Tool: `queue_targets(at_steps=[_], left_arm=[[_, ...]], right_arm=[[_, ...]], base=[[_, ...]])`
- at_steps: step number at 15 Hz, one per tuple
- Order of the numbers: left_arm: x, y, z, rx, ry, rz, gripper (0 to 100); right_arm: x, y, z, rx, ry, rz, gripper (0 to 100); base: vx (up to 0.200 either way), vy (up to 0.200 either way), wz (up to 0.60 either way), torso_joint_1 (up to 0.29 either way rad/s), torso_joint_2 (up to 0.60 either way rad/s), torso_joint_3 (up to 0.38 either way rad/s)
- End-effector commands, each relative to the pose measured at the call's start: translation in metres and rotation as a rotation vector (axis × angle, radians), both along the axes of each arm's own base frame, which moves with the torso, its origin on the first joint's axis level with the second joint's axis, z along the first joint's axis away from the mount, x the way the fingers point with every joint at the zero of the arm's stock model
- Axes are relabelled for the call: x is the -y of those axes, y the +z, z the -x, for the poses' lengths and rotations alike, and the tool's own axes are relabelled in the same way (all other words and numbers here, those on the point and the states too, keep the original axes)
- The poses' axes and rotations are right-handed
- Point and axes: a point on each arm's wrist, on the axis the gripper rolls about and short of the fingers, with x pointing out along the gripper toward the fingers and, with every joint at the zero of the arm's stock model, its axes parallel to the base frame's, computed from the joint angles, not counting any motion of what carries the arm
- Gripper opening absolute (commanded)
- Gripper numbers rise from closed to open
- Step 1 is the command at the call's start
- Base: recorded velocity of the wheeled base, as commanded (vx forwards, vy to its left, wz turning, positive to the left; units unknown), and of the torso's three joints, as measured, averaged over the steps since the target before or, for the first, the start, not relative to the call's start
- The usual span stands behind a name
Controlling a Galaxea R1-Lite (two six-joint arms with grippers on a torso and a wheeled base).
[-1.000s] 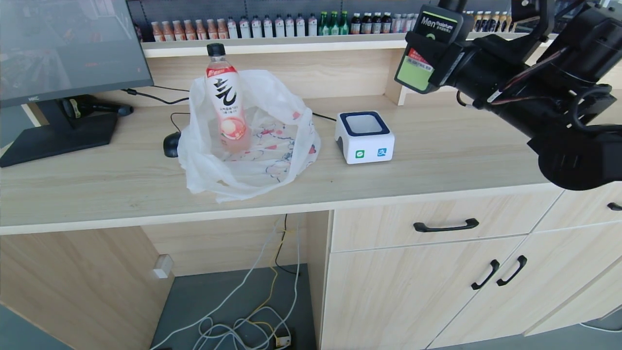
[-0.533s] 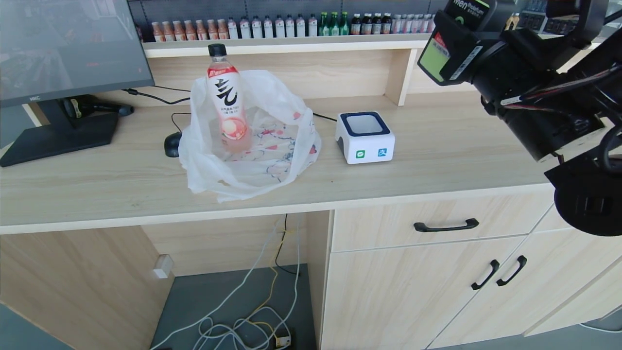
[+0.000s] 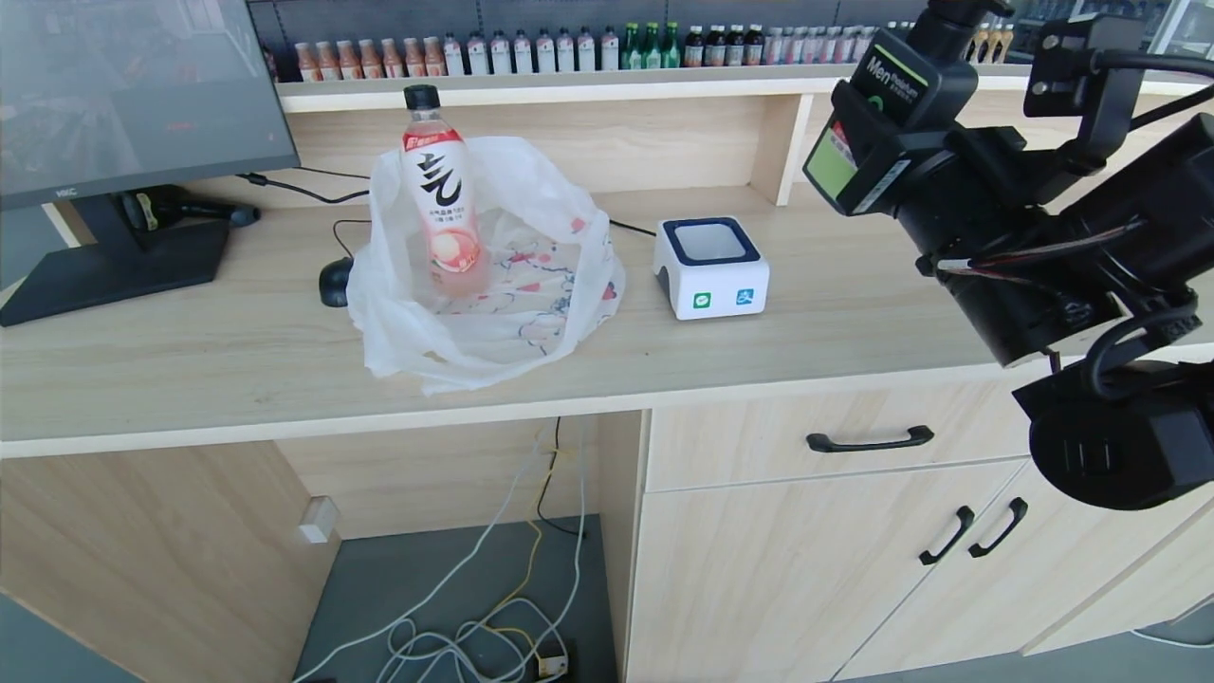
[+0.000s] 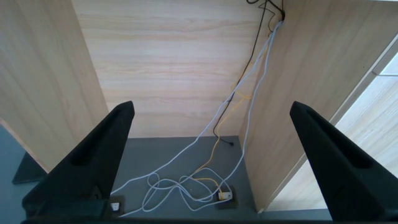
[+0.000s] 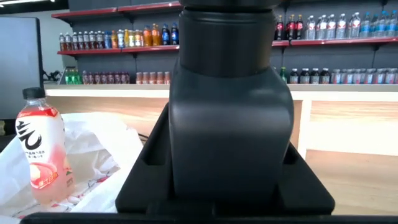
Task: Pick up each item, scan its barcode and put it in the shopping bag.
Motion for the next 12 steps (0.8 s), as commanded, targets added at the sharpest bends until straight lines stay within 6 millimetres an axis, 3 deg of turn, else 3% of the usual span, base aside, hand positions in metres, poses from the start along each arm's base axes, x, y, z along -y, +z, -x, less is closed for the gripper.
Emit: queue_targets(at_steps=[1,2,12], left_arm=[[0.0,0.0,0.0,0.001,0.001,0.0,100],[0.0,0.0,0.0,0.001,0.001,0.0,100],[0.0,0.0,0.0,0.001,0.001,0.0,100]], right_arm=[[-0.0038,-0.0017,-0.0042,0.002,0.003,0.003,0],[-0.0047,-0.0019,-0.0048,0.002,0.005,0.003,0],[-0.0071,0.0036,-0.0054,0.03,0.005,-0.009,0]], base=[[0.0,0.0,0.0,0.0,0.0,0.0],[0.0,0.0,0.0,0.0,0.0,0.0],[0.0,0.2,0.0,0.003,0.0,0.003]])
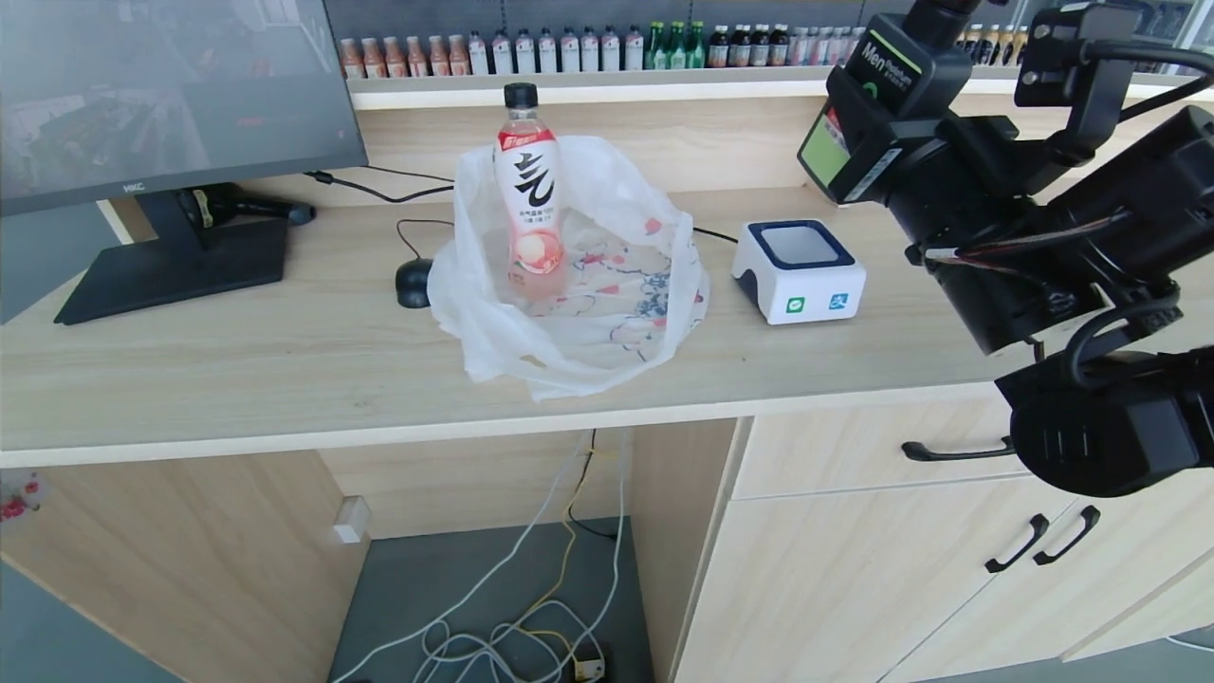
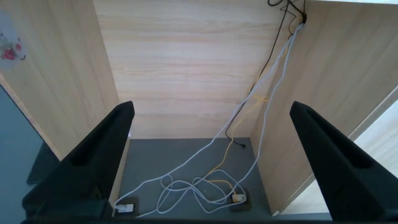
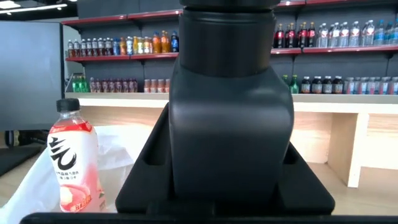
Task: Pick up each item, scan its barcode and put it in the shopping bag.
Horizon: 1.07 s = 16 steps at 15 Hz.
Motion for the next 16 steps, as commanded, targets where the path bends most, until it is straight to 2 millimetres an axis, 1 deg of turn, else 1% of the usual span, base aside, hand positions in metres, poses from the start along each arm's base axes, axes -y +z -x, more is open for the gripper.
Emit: queue_targets(at_steps=[1,7,11,12,16], left_arm=[[0.0,0.0,0.0,0.001,0.001,0.0,100],[0.0,0.0,0.0,0.001,0.001,-0.002,100],[0.0,0.0,0.0,0.001,0.001,-0.002,100],[0.0,0.0,0.0,0.001,0.001,-0.002,100],[0.0,0.0,0.0,0.001,0.001,-0.002,100]], right_arm=[[-0.004,-0.001,0.0,-0.001,0.007,0.001,0],[-0.007,-0.003,0.0,0.0,0.016,0.001,0],[-0.013,-0.003,0.003,-0.002,0.031,0.001,0],[-0.017,-0.005,0.004,-0.012,0.035,0.008,0],[-0.02,-0.007,0.004,-0.08,0.022,0.062,0]], base=[[0.0,0.2,0.0,0.002,0.0,0.007],[0.0,0.2,0.0,0.002,0.0,0.003],[0.0,0.0,0.0,0.0,0.0,0.0],[0.0,0.0,0.0,0.0,0.0,0.0],[0.0,0.0,0.0,0.0,0.0,0.0]])
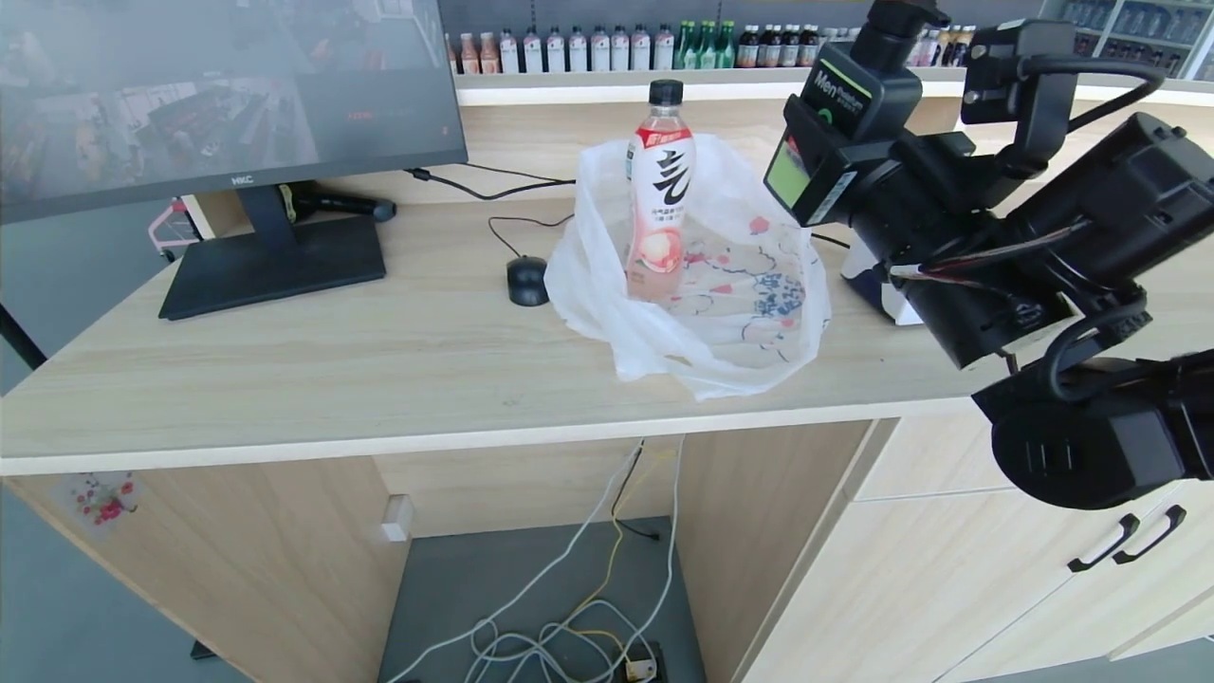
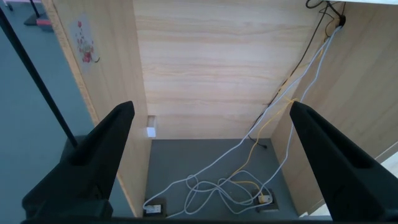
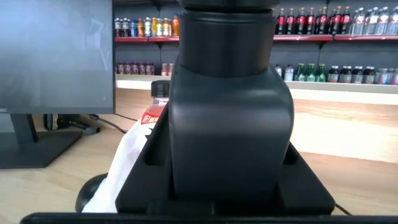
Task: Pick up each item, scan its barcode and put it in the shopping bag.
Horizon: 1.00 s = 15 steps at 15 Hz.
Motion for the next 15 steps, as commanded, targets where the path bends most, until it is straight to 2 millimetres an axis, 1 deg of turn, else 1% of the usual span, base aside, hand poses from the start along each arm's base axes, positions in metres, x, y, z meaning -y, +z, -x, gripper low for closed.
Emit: queue_targets(at_steps=[1,4,7,9,11,15], left_arm=[[0.0,0.0,0.0,0.001,0.001,0.0,100],[0.0,0.0,0.0,0.001,0.001,0.0,100],[0.0,0.0,0.0,0.001,0.001,0.0,100],[0.0,0.0,0.0,0.001,0.001,0.0,100],[0.0,0.0,0.0,0.001,0.001,0.0,100],[0.0,0.0,0.0,0.001,0.001,0.0,100]], right_arm=[[-0.002,0.0,0.002,-0.026,0.008,0.017,0],[-0.004,-0.009,-0.003,-0.126,0.015,0.061,0],[0.0,-0.011,-0.011,-0.178,0.008,0.07,0],[-0.002,-0.004,-0.016,-0.21,0.021,0.062,0],[-0.004,0.002,-0.029,-0.218,0.035,0.075,0],[-0.013,-0.009,-0.045,-0.234,0.034,0.09,0]], base=[[0.0,0.0,0.0,0.0,0.0,0.0],[0.0,0.0,0.0,0.0,0.0,0.0],[0.0,0.0,0.0,0.0,0.0,0.0],[0.0,0.0,0.0,0.0,0.0,0.0],[0.0,0.0,0.0,0.0,0.0,0.0],[0.0,0.0,0.0,0.0,0.0,0.0]])
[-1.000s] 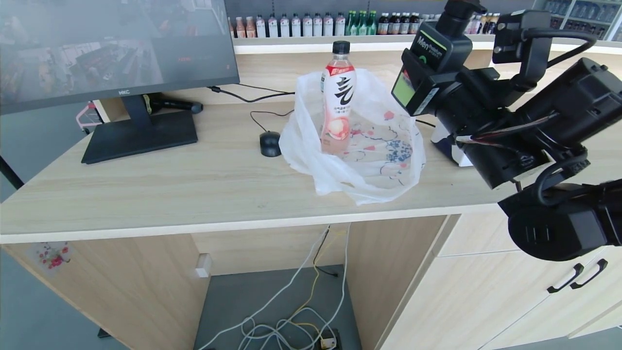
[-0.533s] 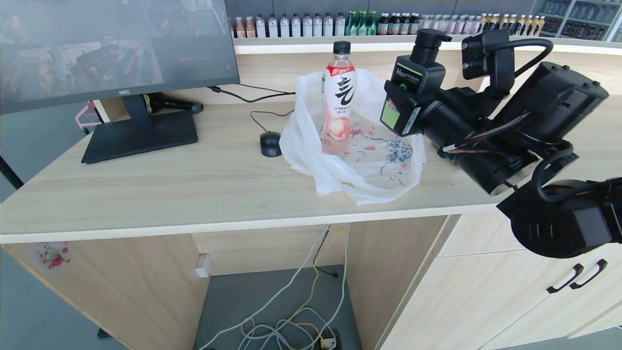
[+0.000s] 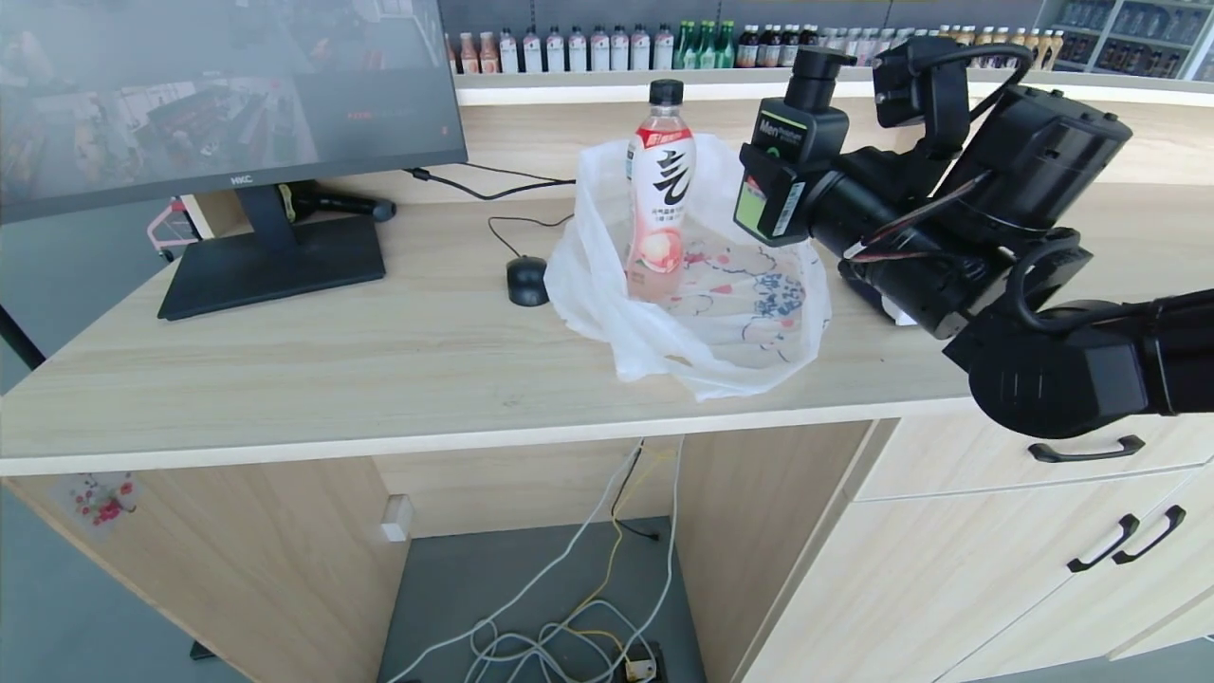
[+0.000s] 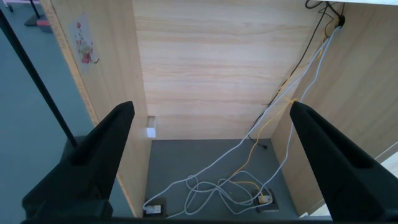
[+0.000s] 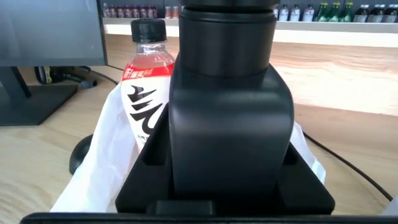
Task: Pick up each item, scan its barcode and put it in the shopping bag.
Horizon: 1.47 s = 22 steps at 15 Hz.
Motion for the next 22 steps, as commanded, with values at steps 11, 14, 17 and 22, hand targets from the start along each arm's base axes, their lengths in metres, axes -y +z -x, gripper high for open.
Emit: queue_targets(at_steps=[11,14,17,22], left_arm=[[0.0,0.0,0.0,0.001,0.001,0.0,100],[0.0,0.0,0.0,0.001,0.001,0.0,100],[0.0,0.0,0.0,0.001,0.001,0.0,100],[0.0,0.0,0.0,0.001,0.001,0.0,100]], right_arm=[[-0.007,-0.031,-0.032,-0.059,-0.019,0.032,0],[-0.001,-0.046,-0.045,-0.094,-0.04,0.041,0],[0.004,-0.055,-0.054,-0.109,-0.05,0.051,0],[0.003,-0.052,-0.09,-0.09,-0.057,0.048,0]], base=[[0.0,0.0,0.0,0.0,0.0,0.0],[0.0,0.0,0.0,0.0,0.0,0.0],[0.0,0.0,0.0,0.0,0.0,0.0],[0.0,0.0,0.0,0.0,0.0,0.0]])
